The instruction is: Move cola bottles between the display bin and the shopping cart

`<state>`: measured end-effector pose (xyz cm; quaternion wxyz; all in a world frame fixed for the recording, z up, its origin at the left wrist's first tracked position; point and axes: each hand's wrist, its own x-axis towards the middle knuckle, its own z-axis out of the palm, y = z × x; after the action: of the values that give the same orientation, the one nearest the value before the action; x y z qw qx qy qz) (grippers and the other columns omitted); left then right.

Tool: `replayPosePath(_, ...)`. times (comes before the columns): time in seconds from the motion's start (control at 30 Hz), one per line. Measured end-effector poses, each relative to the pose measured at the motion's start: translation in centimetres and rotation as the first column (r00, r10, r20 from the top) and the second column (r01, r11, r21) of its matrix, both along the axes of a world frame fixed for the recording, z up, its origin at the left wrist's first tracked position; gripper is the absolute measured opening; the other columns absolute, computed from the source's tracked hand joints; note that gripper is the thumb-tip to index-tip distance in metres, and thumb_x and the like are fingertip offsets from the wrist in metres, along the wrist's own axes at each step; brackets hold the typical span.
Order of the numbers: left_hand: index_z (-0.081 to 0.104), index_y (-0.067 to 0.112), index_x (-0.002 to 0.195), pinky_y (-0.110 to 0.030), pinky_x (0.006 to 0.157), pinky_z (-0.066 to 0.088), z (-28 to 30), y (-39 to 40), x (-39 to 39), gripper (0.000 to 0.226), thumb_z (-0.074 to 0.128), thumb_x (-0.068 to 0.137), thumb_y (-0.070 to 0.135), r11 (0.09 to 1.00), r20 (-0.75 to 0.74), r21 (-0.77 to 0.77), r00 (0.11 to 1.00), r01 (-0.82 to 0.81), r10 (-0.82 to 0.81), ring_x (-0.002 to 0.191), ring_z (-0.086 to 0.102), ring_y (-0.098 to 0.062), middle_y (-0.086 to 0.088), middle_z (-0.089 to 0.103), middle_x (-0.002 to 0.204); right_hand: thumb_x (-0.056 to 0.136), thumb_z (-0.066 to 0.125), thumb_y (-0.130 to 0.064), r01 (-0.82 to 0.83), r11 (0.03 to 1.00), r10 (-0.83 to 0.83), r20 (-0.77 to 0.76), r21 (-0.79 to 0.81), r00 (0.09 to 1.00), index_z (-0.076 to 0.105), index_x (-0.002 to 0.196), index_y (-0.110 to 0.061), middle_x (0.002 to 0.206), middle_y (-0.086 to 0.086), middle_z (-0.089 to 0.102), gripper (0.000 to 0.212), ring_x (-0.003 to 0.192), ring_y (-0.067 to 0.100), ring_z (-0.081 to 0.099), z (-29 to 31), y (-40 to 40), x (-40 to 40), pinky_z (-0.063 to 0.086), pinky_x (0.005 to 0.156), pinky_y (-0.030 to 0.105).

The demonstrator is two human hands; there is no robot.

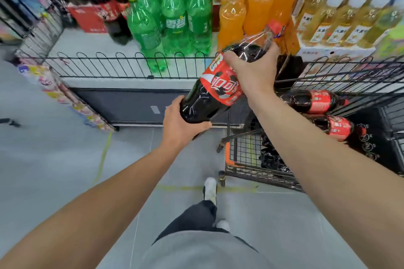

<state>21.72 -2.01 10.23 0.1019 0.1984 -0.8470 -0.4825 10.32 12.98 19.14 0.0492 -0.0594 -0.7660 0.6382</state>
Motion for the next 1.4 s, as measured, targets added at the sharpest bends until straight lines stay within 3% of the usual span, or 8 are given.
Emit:
replayPosePath(0.13,0.052,0.030,0.117,-0.022,0.081,0.050,1.7,-2.7,4.5,0.076,0.095,0.054,0.029,0.995,-0.015,-0.025,0.996,-0.092,0.092,0.097,0.060,-0.011,0.013,0.061,0.104,0.058,0.088,-0.053,-0.083,0.997,0.083,-0.018,-0.008,0.996,0.042,0.139,-0.022,0.129,-0.004,0.056,0.098,0.119,0.016,0.058,1.3,-3.9,3.0,0.049,0.105,0.038)
replayPosePath(0.27,0.054,0.025,0.119,0.000,0.068,0.040,2.7,-5.9,8.3,0.076,0.095,0.055,0.027,0.980,-0.009,-0.012,0.980,-0.197,0.197,0.089,0.057,-0.006,0.012,0.059,0.103,0.055,0.087,-0.054,-0.172,0.985,0.172,-0.060,-0.002,0.983,0.043,0.136,-0.022,0.131,-0.003,0.057,0.097,0.118,0.016,0.060,2.7,-8.4,5.9,0.052,0.103,0.043)
replayPosePath(0.47,0.051,0.024,0.134,-0.027,0.091,0.048,2.5,-11.7,12.4,0.098,0.087,0.045,0.046,0.959,-0.001,0.031,0.960,-0.281,0.281,0.106,0.057,-0.012,0.006,0.060,0.120,0.052,0.083,-0.062,-0.262,0.965,0.264,-0.064,0.035,0.962,0.035,0.150,-0.014,0.139,0.002,0.052,0.119,0.127,0.020,0.056,3.2,-15.5,9.2,0.049,0.108,0.044)
replayPosePath(0.7,0.052,0.022,0.130,-0.020,0.083,0.045,1.6,-22.8,14.9,0.087,0.095,0.055,0.032,0.963,-0.005,0.032,0.964,-0.266,0.266,0.103,0.054,-0.009,0.009,0.058,0.114,0.049,0.081,-0.058,-0.274,0.961,0.275,-0.086,0.025,0.958,0.041,0.124,-0.029,0.125,-0.001,0.058,0.090,0.115,0.017,0.061,2.1,-26.5,11.4,0.052,0.102,0.042)
replayPosePath(1.0,0.044,0.020,0.143,-0.028,0.095,0.043,1.8,-37.1,13.9,0.101,0.095,0.056,0.034,0.984,0.021,0.027,0.985,-0.174,0.173,0.115,0.052,-0.013,0.006,0.053,0.125,0.047,0.081,-0.061,-0.164,0.986,0.165,-0.070,0.022,0.984,0.044,0.136,-0.017,0.127,0.001,0.059,0.105,0.115,0.018,0.062,2.3,-39.3,11.4,0.053,0.103,0.042)
replayPosePath(1.1,0.044,0.024,0.141,-0.034,0.098,0.049,1.9,-40.3,12.6,0.106,0.091,0.048,0.046,0.989,0.045,0.036,0.989,-0.145,0.144,0.116,0.055,-0.016,0.005,0.057,0.127,0.046,0.081,-0.064,-0.143,0.989,0.144,-0.050,0.030,0.988,0.042,0.140,-0.017,0.129,0.001,0.059,0.112,0.116,0.019,0.062,2.6,-42.2,10.2,0.053,0.102,0.043)
replayPosePath(1.2,0.047,0.029,0.135,-0.042,0.099,0.051,1.8,-43.1,10.5,0.106,0.083,0.040,0.058,0.989,0.057,0.032,0.988,-0.147,0.145,0.115,0.056,-0.017,0.005,0.059,0.125,0.047,0.081,-0.062,-0.130,0.991,0.131,-0.037,0.028,0.991,0.043,0.138,-0.017,0.128,0.001,0.057,0.108,0.115,0.018,0.062,2.3,-44.8,8.2,0.054,0.101,0.043)
replayPosePath(1.4,0.048,0.028,0.136,-0.041,0.100,0.051,0.9,-47.9,3.7,0.107,0.087,0.041,0.055,0.988,0.083,0.041,0.986,-0.150,0.146,0.115,0.056,-0.016,0.004,0.057,0.126,0.045,0.082,-0.063,-0.100,0.995,0.100,-0.015,0.002,0.995,0.044,0.132,-0.023,0.126,0.000,0.059,0.103,0.114,0.019,0.063,0.9,-49.7,1.4,0.055,0.100,0.044)
